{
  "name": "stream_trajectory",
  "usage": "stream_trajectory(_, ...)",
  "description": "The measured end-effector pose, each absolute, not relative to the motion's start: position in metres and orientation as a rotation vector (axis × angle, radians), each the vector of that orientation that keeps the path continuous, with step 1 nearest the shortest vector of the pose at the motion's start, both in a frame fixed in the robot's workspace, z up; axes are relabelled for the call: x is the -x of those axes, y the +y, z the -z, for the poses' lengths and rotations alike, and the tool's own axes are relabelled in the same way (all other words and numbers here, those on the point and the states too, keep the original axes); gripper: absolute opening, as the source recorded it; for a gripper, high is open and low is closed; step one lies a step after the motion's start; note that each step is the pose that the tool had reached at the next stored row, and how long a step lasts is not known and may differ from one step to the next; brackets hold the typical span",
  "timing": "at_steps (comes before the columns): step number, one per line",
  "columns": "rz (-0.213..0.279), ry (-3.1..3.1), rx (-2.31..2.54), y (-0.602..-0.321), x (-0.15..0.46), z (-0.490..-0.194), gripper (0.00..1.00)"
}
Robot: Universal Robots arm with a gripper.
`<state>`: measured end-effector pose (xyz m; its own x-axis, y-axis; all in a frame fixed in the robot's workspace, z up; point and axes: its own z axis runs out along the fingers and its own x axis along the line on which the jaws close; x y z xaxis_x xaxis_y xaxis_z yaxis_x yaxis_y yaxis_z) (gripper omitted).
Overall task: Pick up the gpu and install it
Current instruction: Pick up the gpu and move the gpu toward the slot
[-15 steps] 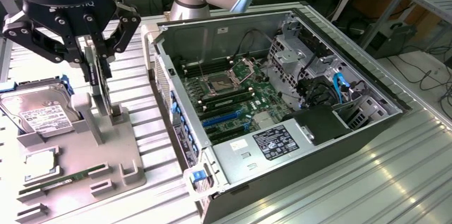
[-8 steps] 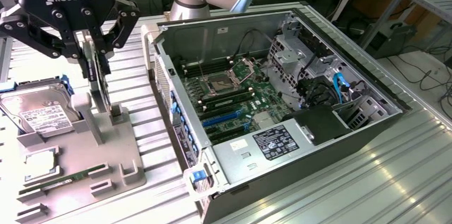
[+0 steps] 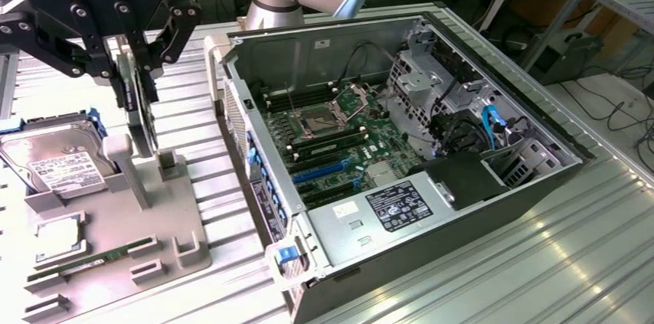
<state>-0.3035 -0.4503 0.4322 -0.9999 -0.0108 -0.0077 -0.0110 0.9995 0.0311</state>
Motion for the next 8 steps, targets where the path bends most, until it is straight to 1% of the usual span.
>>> stream_trajectory(8, -0.049, 3.135, 0.017, -0.450, 0.303, -0.444, 0.28)
